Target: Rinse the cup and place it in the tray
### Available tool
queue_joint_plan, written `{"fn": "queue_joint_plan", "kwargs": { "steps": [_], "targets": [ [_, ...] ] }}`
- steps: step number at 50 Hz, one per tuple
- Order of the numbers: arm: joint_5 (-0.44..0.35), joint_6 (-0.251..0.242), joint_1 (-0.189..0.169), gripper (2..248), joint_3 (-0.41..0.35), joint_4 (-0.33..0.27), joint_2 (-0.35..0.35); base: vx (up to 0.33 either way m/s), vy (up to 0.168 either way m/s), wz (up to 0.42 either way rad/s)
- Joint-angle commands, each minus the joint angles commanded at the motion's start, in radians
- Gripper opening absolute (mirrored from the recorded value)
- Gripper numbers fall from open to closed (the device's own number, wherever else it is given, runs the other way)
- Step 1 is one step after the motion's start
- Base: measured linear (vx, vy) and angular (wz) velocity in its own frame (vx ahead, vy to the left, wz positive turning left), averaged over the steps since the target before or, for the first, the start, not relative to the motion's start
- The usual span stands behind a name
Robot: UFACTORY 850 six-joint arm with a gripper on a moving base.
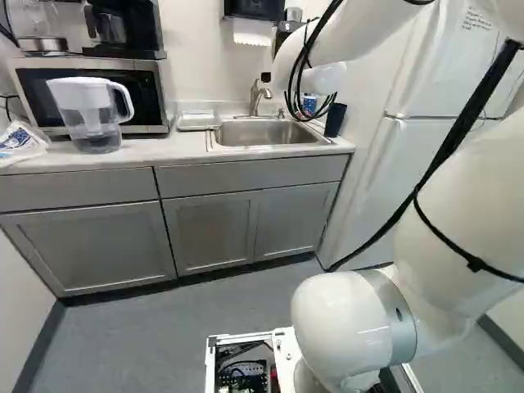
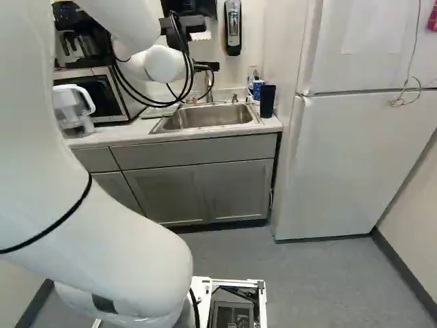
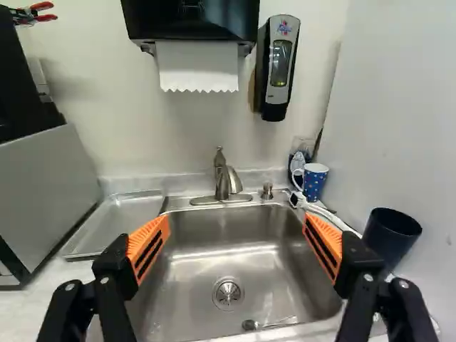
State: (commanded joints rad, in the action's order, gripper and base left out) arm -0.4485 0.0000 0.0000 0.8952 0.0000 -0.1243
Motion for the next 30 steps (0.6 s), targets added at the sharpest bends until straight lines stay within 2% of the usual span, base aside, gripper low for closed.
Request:
{"fn": "queue_joint_plan", "kwargs": {
  "steps": [30],
  "targets": [
    [0.0, 0.0, 0.0, 247, 0.0, 0.0, 0.0, 0.122, 0.037, -0.214]
  ]
}}
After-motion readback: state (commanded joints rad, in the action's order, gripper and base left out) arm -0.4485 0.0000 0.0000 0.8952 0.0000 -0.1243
